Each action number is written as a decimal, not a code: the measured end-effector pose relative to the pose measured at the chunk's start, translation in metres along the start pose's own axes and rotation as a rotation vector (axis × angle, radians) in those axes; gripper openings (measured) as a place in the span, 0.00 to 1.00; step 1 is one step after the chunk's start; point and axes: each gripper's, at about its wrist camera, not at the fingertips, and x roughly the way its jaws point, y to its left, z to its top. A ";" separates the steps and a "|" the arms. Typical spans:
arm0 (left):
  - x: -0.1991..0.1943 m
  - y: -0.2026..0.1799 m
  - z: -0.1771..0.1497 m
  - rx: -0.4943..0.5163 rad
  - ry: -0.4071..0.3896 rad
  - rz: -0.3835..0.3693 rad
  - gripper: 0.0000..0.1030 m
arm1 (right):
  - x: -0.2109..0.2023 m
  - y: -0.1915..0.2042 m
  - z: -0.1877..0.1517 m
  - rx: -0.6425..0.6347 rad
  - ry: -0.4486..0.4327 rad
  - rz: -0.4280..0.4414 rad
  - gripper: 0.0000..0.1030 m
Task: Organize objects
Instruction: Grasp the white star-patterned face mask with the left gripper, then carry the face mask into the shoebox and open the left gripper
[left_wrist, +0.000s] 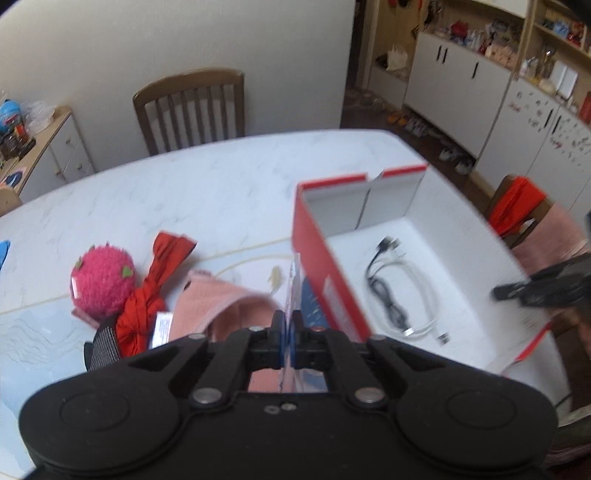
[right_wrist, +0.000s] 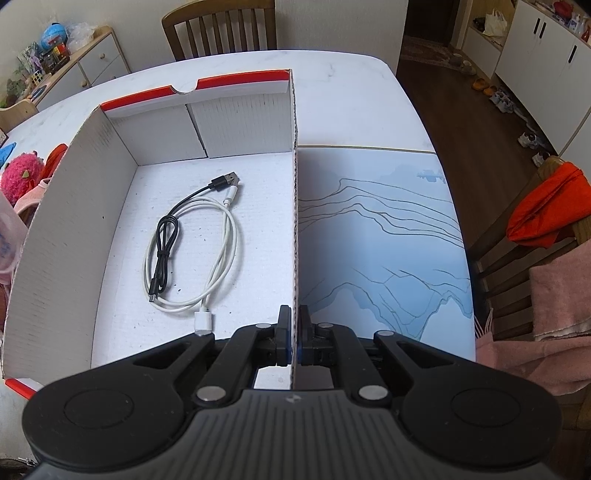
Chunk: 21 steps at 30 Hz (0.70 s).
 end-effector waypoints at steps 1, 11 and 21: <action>-0.005 -0.003 0.004 0.005 -0.008 -0.014 0.00 | 0.000 0.000 0.000 0.000 0.000 0.000 0.02; -0.004 -0.061 0.028 0.092 -0.032 -0.163 0.00 | 0.001 0.001 0.001 -0.005 0.007 -0.005 0.02; 0.052 -0.106 0.030 0.139 0.055 -0.225 0.00 | 0.005 0.000 0.001 -0.022 0.035 0.002 0.02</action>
